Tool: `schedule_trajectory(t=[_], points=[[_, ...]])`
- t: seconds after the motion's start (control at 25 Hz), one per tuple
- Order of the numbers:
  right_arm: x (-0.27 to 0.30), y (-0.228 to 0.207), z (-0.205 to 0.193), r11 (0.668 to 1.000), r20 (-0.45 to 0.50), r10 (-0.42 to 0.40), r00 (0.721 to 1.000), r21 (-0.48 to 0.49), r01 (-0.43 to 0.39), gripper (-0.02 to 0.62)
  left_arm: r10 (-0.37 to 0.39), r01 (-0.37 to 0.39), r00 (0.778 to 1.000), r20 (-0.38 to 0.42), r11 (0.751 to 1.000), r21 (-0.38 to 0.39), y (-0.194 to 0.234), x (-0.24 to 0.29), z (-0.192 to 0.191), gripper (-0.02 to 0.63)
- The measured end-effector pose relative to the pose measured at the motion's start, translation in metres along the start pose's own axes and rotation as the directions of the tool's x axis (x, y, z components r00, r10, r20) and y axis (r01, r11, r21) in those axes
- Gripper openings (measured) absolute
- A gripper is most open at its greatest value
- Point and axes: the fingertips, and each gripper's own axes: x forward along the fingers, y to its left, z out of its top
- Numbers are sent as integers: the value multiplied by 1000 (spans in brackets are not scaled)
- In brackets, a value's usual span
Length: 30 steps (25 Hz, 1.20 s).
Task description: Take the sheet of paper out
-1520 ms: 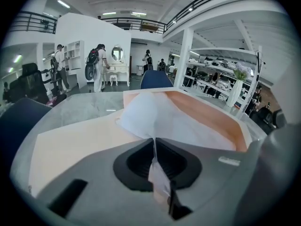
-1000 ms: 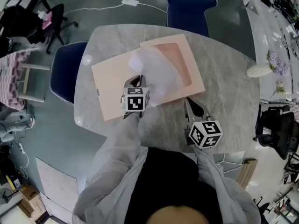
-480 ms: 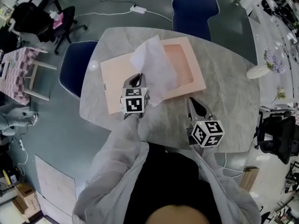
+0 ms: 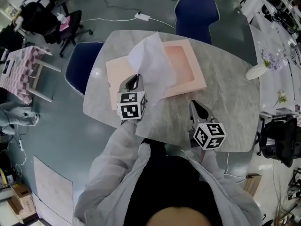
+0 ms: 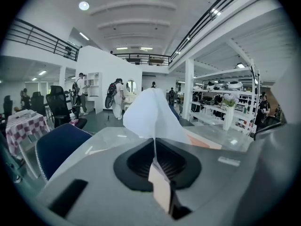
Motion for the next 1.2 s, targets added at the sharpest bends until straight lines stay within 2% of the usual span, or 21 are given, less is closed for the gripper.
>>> schedule_trajectory(t=[0.32,0.64,0.88,1.2], points=[[-39,16,-12,1000,38,11,999,-8,-11,12,-25,26,996,80,1000,-14,-16,-65,4,11],[-88,25,-32,1000,68,1,998,-9,0,12,-58,58,992,116,998,-2,-52,-131,-14,11],[-130,29,-45,1000,108,-21,994,3,21,12,-112,111,988,108,994,14,-89,-173,-42,11],[-181,40,-83,1000,98,-17,995,-12,18,12,-210,210,975,69,978,5,-140,-219,-100,11]])
